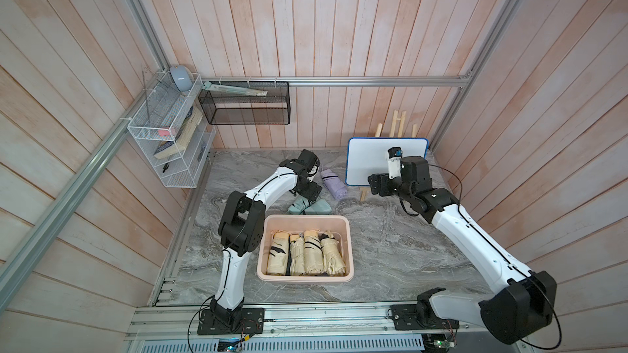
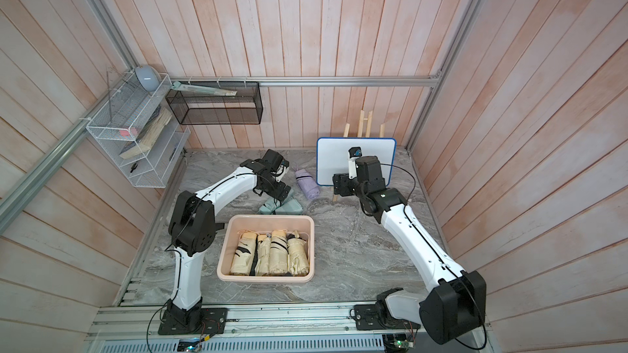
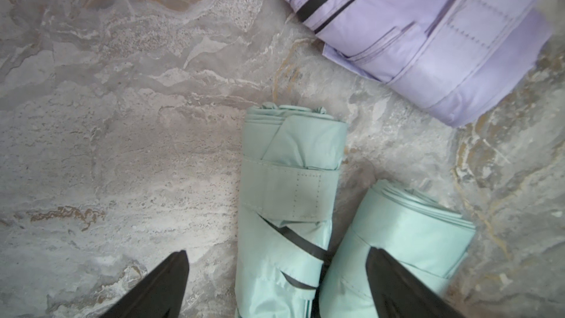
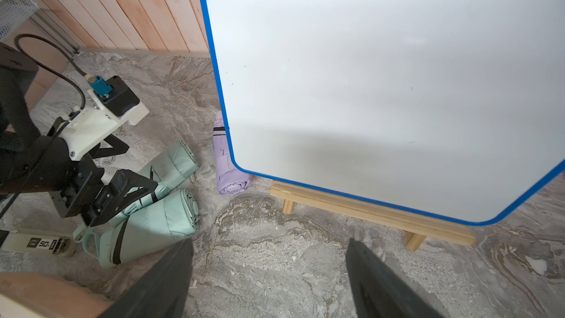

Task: Put the umbrella into the storage box
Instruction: Pick up the umbrella from the center of the board.

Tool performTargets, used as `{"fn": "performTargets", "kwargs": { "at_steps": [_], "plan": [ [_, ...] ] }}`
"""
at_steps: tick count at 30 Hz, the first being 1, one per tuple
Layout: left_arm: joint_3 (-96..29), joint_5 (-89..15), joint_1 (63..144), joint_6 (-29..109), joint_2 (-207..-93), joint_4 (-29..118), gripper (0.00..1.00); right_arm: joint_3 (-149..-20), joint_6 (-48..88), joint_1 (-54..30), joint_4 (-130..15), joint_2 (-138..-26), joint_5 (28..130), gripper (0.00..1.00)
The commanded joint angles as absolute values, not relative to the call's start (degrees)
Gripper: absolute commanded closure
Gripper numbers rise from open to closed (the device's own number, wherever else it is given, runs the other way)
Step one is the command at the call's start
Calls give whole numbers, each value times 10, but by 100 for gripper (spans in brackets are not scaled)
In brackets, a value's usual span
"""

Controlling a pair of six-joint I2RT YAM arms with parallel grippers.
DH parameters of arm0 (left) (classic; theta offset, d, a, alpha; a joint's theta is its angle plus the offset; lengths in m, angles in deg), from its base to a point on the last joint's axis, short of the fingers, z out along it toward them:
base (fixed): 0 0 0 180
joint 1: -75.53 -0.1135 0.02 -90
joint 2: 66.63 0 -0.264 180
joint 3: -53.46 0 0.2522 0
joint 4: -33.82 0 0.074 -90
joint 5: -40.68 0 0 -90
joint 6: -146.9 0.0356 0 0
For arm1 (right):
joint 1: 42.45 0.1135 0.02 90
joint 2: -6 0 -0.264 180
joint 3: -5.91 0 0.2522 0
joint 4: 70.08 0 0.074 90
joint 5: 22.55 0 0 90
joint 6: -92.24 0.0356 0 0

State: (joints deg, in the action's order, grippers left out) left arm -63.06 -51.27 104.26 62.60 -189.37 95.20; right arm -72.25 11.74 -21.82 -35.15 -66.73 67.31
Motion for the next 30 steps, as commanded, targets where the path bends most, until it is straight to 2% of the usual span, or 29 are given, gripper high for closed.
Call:
{"fn": "performTargets", "kwargs": {
  "at_steps": [1,8,14,20,25,30],
  "plan": [
    [-642,-522,1043,667,-1925,968,3,-720,109,-220,-339,-655,662,16],
    [-625,-530,1044,653,-1939,949,3,-720,114,-220,-333,-646,647,16],
    [-587,-557,1044,649,-1933,926,11,-724,123,-220,-329,-644,643,16],
    [-570,-547,1044,654,-1935,913,24,-722,133,-220,-325,-634,637,16],
    [-567,-545,1043,664,-1929,905,39,-720,141,-220,-322,-626,633,16],
    [-558,-542,1040,668,-1904,892,48,-732,153,-220,-316,-621,650,16]
  ]
}}
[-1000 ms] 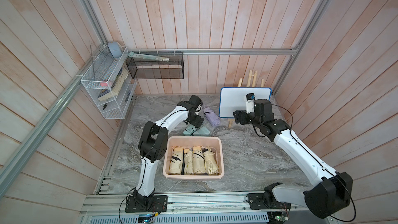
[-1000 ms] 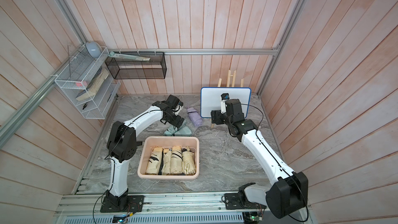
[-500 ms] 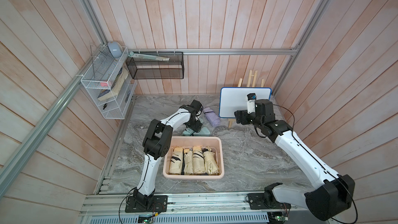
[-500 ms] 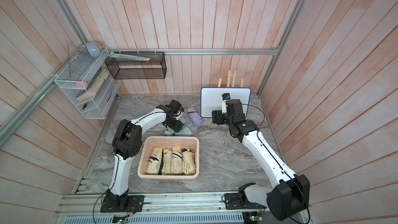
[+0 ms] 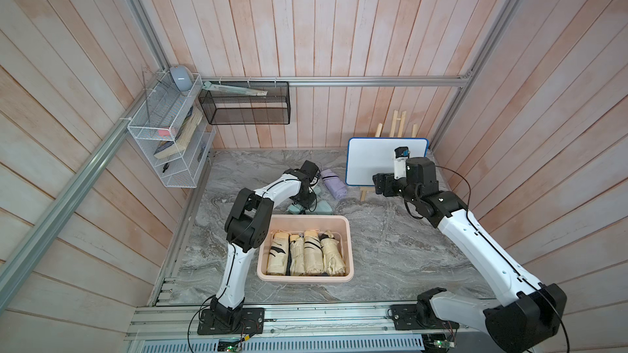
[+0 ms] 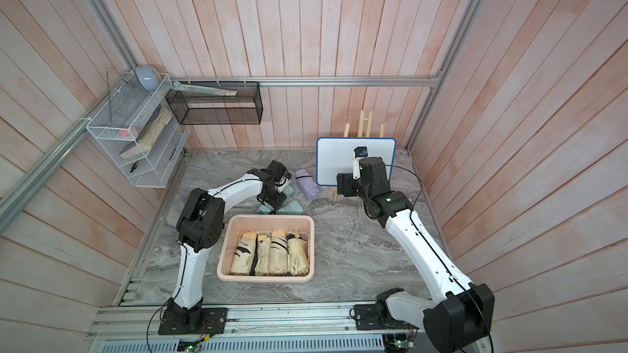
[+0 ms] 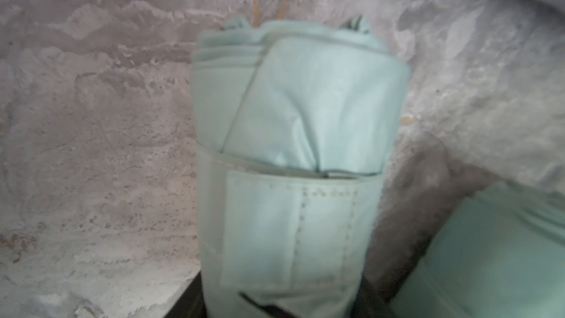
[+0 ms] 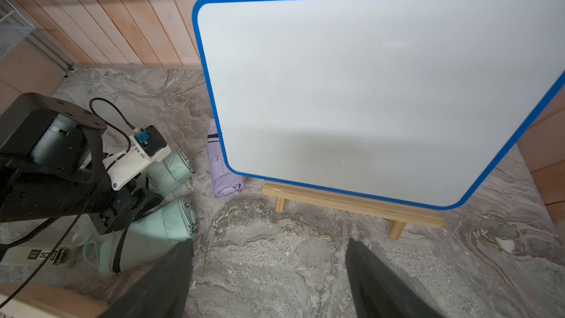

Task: Put the umbrella into the storage box
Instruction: Pick up the umbrella from the center of the board.

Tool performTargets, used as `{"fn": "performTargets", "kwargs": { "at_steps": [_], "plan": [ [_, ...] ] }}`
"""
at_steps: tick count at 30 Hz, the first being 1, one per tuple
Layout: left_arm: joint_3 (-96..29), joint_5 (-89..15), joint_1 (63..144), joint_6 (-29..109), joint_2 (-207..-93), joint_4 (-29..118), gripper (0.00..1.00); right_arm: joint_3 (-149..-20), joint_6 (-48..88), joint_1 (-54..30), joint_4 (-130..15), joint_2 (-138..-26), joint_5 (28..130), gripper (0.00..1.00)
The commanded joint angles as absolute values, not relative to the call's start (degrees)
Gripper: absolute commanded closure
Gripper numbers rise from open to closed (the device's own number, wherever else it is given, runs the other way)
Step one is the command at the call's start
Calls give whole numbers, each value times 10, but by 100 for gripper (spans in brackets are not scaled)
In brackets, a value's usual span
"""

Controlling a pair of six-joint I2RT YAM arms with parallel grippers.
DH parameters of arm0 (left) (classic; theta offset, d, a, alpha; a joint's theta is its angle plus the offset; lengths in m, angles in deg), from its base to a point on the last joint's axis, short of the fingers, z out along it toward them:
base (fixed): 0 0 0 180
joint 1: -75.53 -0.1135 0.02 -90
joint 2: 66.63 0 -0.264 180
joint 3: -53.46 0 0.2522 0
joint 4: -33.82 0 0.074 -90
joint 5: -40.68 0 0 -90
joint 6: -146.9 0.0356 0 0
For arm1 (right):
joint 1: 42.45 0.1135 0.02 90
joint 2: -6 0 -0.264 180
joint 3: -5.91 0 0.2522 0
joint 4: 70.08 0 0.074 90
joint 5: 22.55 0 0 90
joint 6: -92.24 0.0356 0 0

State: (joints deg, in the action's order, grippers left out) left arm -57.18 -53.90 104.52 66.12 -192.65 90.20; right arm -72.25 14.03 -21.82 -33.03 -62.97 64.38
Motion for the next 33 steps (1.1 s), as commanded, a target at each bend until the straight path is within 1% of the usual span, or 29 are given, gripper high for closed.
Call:
{"fn": "performTargets", "kwargs": {
  "at_steps": [1,12,17,24,28,33],
  "plan": [
    [-557,-542,1040,669,-1897,889,49,-737,154,-220,-313,-620,655,16],
    [-548,-546,1039,669,-1791,865,54,-766,196,-220,-301,-619,686,16],
    [-536,-502,1039,670,-1724,844,54,-785,225,-220,-291,-630,711,14],
    [-510,-435,1043,685,-1638,825,55,-801,267,-205,-325,-639,767,13],
    [-495,-421,1054,712,-1598,826,55,-822,287,-181,-330,-658,801,12],
    [-469,-413,1067,746,-1554,815,55,-834,316,-154,-362,-675,854,8]
  ]
}}
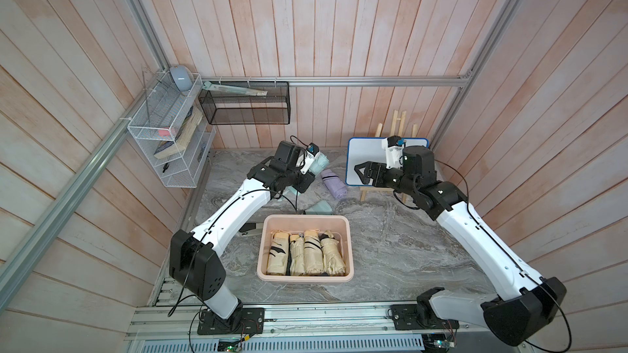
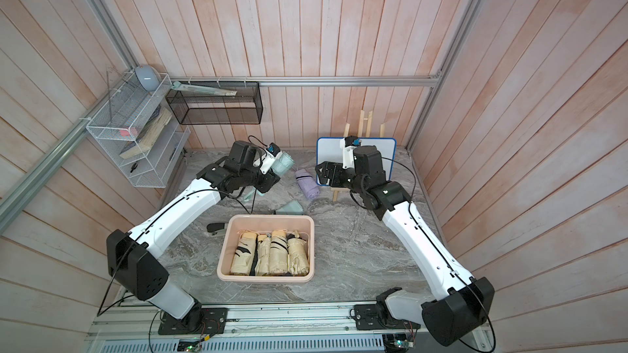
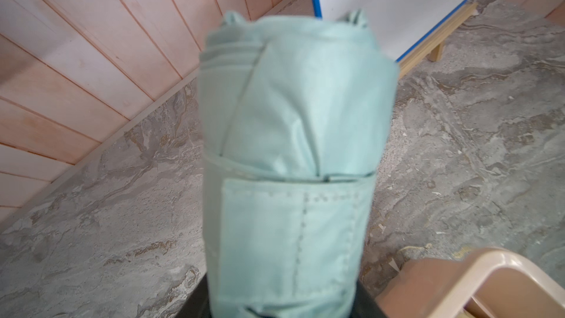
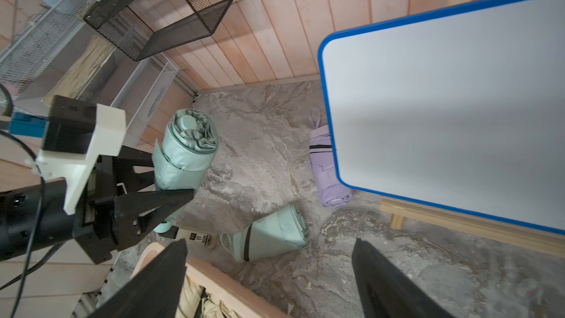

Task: Put the umbrella into the storage box
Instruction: Pick up the umbrella from the center of the board, then place the umbrella in the storage box.

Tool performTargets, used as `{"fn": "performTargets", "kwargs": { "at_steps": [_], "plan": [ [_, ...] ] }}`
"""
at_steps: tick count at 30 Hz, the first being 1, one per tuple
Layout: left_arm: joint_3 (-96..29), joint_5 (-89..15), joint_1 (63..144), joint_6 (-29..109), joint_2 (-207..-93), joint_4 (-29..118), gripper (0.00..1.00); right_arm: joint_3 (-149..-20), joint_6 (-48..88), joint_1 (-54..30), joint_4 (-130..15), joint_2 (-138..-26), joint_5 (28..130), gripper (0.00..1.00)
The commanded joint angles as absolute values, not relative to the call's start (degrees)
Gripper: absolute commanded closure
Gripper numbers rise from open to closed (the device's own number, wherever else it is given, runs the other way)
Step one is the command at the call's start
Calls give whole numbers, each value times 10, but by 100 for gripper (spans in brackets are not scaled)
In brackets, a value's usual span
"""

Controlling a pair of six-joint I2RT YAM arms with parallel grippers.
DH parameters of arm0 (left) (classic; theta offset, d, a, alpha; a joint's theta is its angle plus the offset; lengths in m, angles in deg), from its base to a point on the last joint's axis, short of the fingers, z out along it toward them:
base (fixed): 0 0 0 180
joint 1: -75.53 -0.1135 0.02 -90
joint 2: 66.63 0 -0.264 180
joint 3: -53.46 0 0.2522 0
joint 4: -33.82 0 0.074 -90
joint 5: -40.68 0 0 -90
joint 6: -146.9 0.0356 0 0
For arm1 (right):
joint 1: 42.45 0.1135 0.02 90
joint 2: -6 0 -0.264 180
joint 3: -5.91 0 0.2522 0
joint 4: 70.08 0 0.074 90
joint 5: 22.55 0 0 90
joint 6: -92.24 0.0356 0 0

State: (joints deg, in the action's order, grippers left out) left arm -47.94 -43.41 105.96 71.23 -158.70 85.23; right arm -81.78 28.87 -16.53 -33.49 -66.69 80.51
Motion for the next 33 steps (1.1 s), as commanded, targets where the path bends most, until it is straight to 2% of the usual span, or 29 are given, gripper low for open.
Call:
{"fn": "performTargets", "kwargs": {
  "at_steps": [1,9,20,27,31,33],
  "plan": [
    [-463,-409,1069,754,-1546,813,55,-832,322,-150,-372,-677,868,7],
    [-414,-379,1097,811,-1484,781,55,-826,361,-117,-429,-706,940,7],
    [-375,-377,1117,833,-1441,773,55,-804,399,-86,-488,-732,969,11],
    [-381,-402,1129,842,-1435,783,56,-786,422,-73,-519,-740,993,23],
    [-383,-403,1132,838,-1434,783,56,-770,430,-72,-529,-736,1002,36],
    [-384,-403,1133,835,-1433,784,56,-761,436,-72,-536,-731,1003,46]
  ]
}}
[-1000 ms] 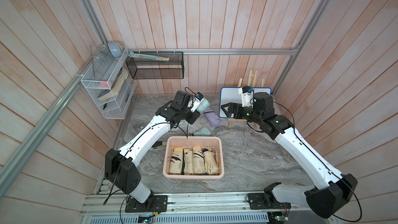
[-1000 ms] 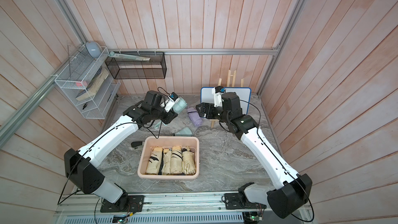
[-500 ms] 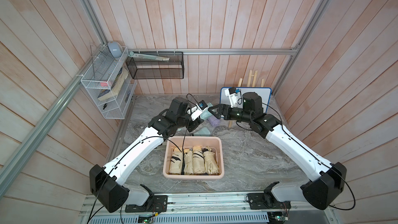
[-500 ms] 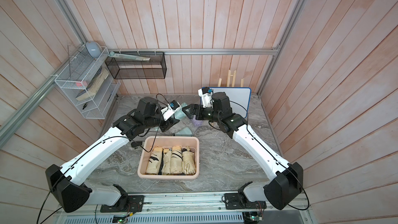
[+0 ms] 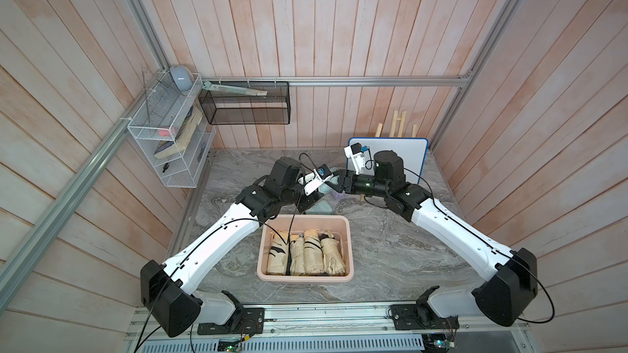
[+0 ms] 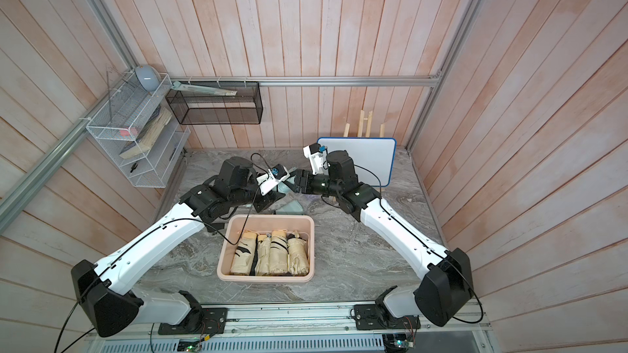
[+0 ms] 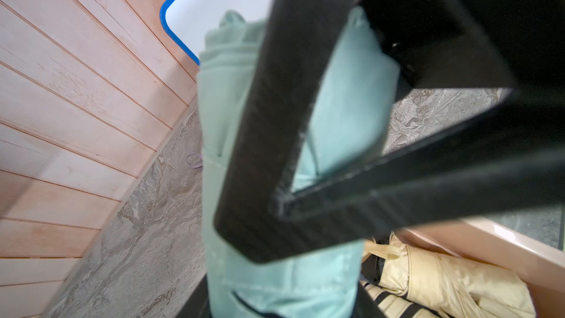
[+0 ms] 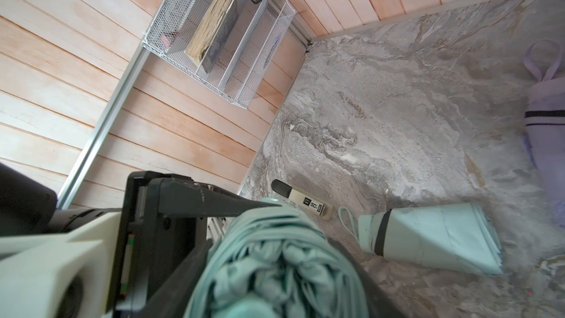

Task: Put the umbrella into the storage box
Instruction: Place the umbrella in the storage box.

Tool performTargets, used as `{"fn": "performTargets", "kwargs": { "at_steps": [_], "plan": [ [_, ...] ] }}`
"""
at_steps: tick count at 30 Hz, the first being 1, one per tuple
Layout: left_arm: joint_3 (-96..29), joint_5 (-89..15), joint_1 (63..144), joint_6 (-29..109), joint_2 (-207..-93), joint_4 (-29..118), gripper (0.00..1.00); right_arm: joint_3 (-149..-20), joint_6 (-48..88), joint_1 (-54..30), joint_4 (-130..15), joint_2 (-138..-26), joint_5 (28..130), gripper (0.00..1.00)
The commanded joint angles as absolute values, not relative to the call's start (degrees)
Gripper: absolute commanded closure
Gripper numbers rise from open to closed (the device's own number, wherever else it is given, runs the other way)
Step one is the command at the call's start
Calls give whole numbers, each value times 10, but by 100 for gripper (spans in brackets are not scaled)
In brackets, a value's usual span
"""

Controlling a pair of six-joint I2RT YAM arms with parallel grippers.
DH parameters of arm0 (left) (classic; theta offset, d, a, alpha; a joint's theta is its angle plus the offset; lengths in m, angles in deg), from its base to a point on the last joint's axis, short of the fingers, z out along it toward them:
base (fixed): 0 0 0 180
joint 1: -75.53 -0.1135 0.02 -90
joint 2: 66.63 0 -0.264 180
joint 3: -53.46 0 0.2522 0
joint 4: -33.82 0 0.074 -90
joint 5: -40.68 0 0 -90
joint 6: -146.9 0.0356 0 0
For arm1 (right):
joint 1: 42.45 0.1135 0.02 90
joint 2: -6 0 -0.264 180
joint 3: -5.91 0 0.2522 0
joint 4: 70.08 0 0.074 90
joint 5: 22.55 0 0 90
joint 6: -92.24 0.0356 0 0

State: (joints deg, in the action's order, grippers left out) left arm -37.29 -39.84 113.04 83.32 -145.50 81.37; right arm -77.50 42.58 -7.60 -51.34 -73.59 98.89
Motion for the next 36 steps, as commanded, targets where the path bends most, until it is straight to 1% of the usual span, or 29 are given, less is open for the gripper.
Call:
{"fn": "performTargets", "kwargs": {
  "at_steps": [1,3,5,6,9,11,13,18,20,22,24,27,31,36],
  "plan": [
    [-384,-403,1135,834,-1431,785,56,-756,439,-71,-542,-728,1004,51],
    [-385,-405,1135,830,-1428,784,54,-748,446,-70,-551,-721,1004,57],
    [-385,-413,1136,823,-1423,783,46,-742,452,-70,-559,-715,1007,62],
    [-386,-413,1136,816,-1420,781,40,-738,455,-69,-564,-713,1008,64],
    [-382,-418,1137,793,-1402,766,19,-731,466,-69,-577,-703,1007,69],
    [-377,-422,1136,774,-1386,753,10,-727,470,-70,-584,-698,1000,71],
    [-372,-428,1136,750,-1366,743,5,-724,472,-69,-585,-693,984,73],
    [-371,-443,1136,658,-1310,734,3,-714,473,-69,-608,-686,947,77],
    [-364,-470,1136,600,-1285,724,1,-711,468,-69,-614,-688,927,77],
    [-367,-542,1136,518,-1268,736,0,-713,449,-65,-616,-692,902,79],
    [-371,-592,1136,425,-1259,762,0,-719,427,-58,-619,-696,879,79],
    [-365,-630,1135,271,-1248,793,0,-724,394,-45,-645,-705,853,79],
    [-337,-625,1136,56,-1234,818,5,-722,325,-14,-697,-710,818,80],
    [-282,-574,1135,-133,-1212,771,7,-694,265,21,-788,-700,790,80]
  ]
}}
